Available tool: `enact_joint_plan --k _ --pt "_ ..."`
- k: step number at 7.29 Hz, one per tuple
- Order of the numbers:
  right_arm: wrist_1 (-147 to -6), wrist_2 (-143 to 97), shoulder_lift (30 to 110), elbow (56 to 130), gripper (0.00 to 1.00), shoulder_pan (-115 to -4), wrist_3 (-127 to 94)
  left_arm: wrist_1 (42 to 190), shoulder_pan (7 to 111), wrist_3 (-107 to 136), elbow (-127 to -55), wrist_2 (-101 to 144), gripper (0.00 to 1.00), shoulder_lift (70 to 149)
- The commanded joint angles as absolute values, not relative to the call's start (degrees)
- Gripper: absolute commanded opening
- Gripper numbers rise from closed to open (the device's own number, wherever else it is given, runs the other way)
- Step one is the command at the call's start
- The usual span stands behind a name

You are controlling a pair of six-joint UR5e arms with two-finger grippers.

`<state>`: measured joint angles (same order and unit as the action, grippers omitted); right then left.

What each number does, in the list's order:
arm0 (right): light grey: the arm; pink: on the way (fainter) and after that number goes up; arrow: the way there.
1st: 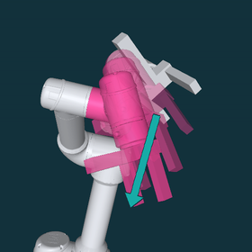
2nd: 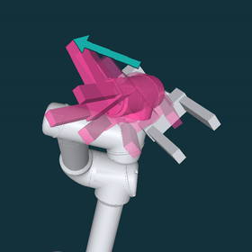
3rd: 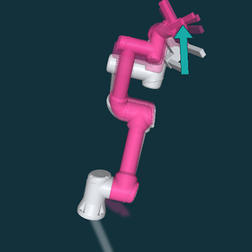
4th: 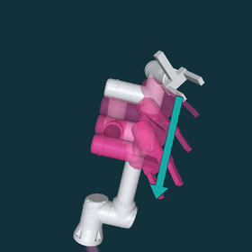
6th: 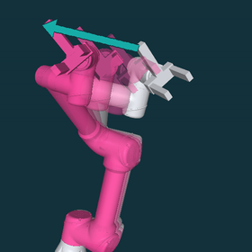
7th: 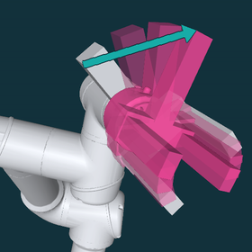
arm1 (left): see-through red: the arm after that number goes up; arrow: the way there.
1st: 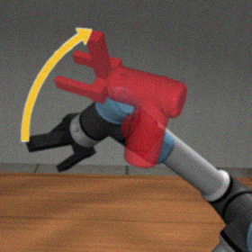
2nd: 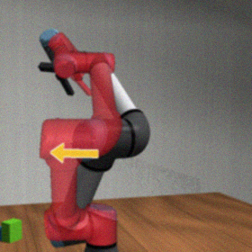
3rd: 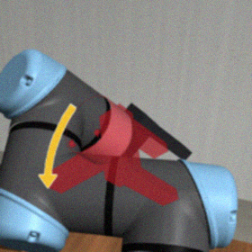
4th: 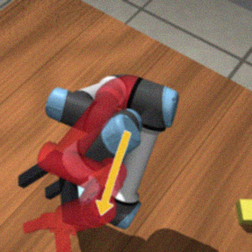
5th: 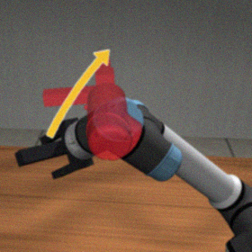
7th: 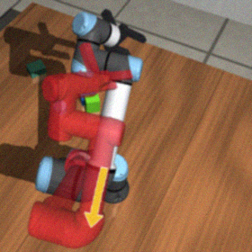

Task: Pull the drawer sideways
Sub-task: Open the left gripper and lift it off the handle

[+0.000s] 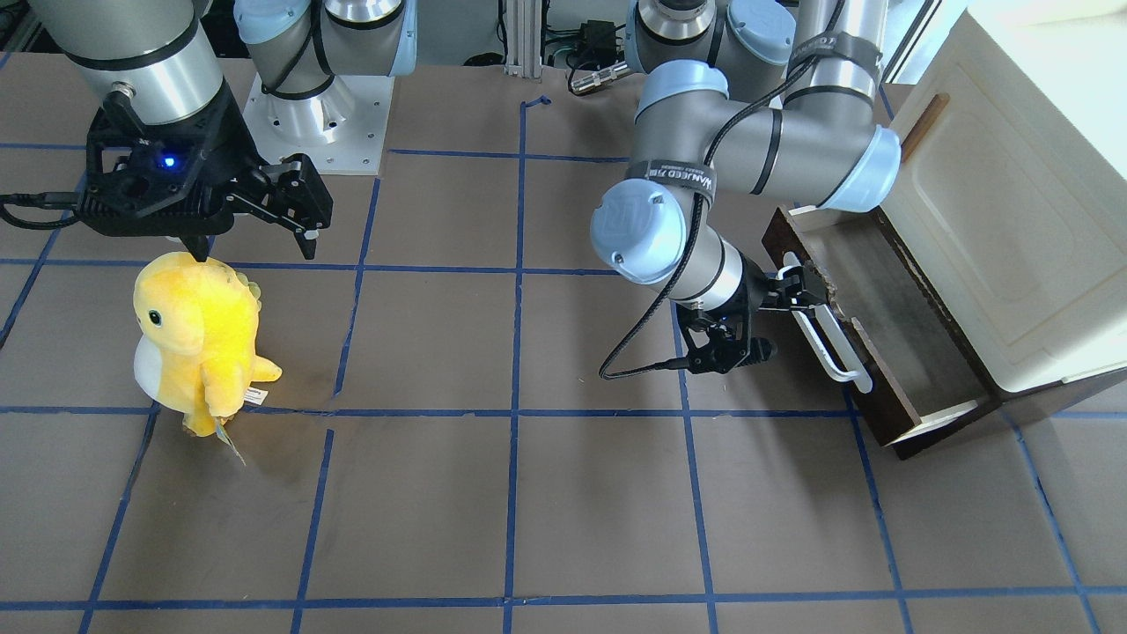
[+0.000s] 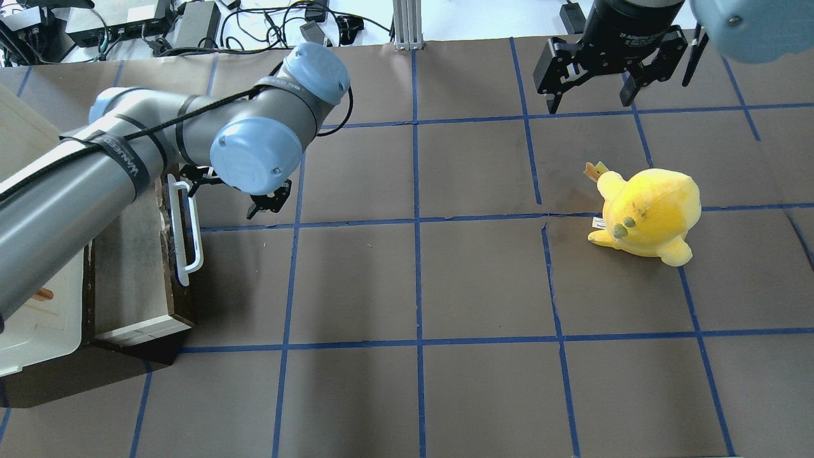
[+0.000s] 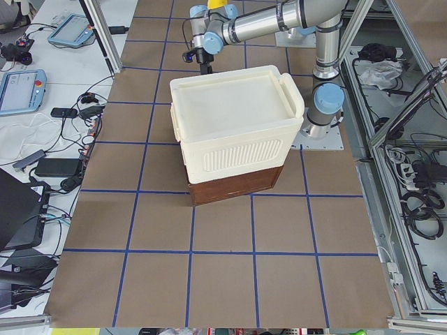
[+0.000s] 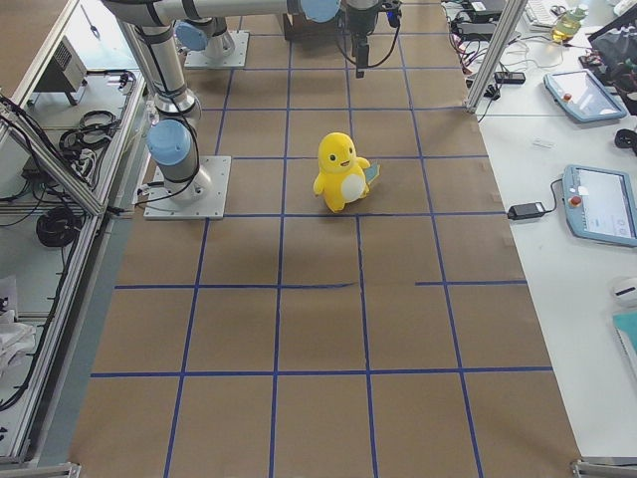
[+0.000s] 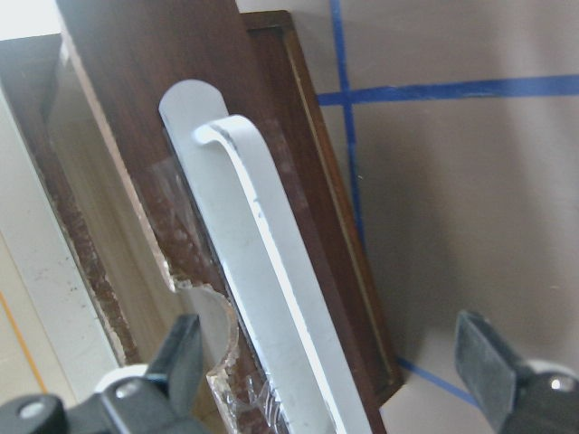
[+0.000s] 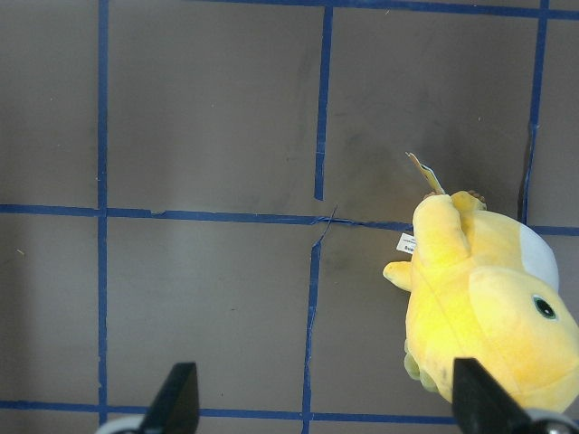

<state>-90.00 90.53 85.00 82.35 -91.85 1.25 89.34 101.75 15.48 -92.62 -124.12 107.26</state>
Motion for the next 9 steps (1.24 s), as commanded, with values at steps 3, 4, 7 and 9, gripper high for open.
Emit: enact_joint_plan --k 3,4,7,9 --pt "-90.0 90.5 85.0 82.4 1.0 -91.8 1.2 92.3 100.2 6.6 -84.7 -98.9 1.0 97.6" --pt "-90.0 90.5 85.0 82.4 1.0 -91.8 1.2 92.2 99.1 5.6 -85.1 -94.9 1.0 94.4" --pt "-90.0 90.5 85.0 82.4 1.0 -91.8 1.2 86.6 95.4 4.4 -85.8 -93.6 1.0 89.0" --pt "-90.0 90.5 85.0 82.4 1.0 -91.8 1.2 82.4 89.5 3.6 -88.7 -82.7 1.0 88.4"
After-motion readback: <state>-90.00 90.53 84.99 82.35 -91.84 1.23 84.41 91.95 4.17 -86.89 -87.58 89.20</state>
